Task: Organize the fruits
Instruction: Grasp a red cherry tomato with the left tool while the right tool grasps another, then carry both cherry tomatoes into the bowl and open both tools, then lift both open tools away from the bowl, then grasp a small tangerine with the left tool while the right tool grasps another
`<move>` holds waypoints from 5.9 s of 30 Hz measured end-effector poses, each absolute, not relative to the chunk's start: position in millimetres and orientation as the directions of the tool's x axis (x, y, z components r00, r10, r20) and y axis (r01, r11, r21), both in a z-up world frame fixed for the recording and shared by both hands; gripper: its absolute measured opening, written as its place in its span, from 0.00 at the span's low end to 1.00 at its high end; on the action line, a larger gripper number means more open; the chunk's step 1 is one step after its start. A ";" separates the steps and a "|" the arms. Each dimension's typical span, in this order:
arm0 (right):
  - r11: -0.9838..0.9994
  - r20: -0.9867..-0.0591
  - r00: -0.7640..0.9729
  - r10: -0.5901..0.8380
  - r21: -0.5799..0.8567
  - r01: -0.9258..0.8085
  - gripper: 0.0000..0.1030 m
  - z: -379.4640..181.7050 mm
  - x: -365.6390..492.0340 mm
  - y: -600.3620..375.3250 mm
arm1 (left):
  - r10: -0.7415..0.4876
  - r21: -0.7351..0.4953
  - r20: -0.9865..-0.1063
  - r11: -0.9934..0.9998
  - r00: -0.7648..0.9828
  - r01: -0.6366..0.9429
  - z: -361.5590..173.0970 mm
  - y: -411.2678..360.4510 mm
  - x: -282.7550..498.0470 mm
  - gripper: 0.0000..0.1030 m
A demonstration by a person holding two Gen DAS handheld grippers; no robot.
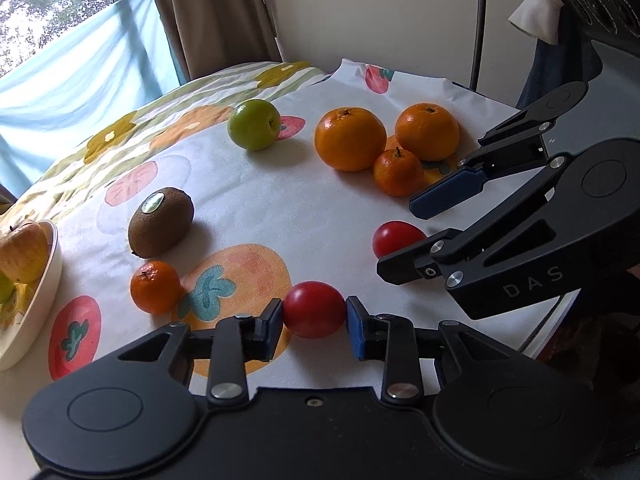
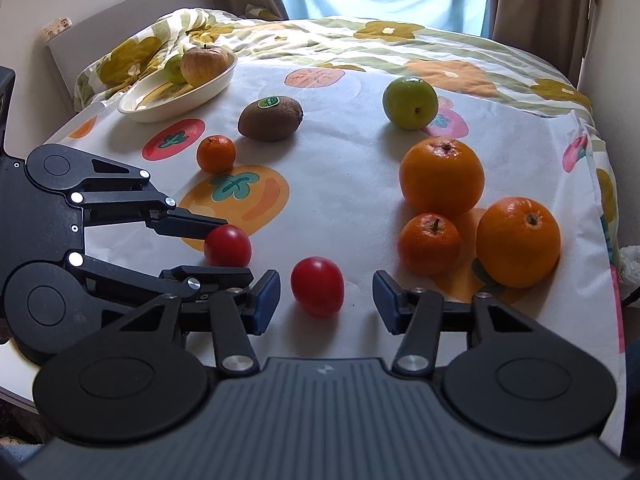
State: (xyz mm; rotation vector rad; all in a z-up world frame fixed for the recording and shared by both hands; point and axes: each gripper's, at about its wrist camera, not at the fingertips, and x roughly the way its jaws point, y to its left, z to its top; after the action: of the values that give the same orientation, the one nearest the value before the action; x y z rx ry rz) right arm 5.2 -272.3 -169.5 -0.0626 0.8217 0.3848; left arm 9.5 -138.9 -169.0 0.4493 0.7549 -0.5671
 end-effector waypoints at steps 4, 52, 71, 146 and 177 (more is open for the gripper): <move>0.923 -0.730 0.605 0.318 0.095 -0.372 0.50 -172.2 7.2 -269.1 | -0.301 0.180 -0.741 0.771 0.600 0.610 -167.7 -134.4 9.7 0.36; 0.837 -0.667 0.608 0.431 0.044 -0.545 0.42 -57.1 97.1 -108.9 | -0.056 0.232 -0.670 0.931 0.741 0.281 -53.4 36.3 73.5 0.36; 0.887 -0.726 0.570 0.385 0.121 -0.445 0.42 -96.5 183.0 -5.5 | -0.062 0.236 -0.738 0.909 0.672 0.343 -100.2 128.4 181.5 0.36; 0.952 -0.707 0.656 0.265 0.082 -0.295 1.00 -64.6 132.3 -34.2 | -0.090 0.224 -0.723 0.907 0.685 0.356 -67.4 112.3 115.7 0.88; 0.991 -0.729 0.682 -0.051 0.046 0.123 1.00 -117.9 13.8 -248.5 | -0.141 0.180 -0.698 0.915 0.702 0.362 -120.0 -62.0 52.0 0.87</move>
State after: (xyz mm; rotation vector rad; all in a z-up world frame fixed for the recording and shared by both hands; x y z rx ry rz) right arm 13.8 -248.5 -117.9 0.0942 0.8142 -0.0977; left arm 52.0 -62.0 -120.0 0.3166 0.7429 -0.2855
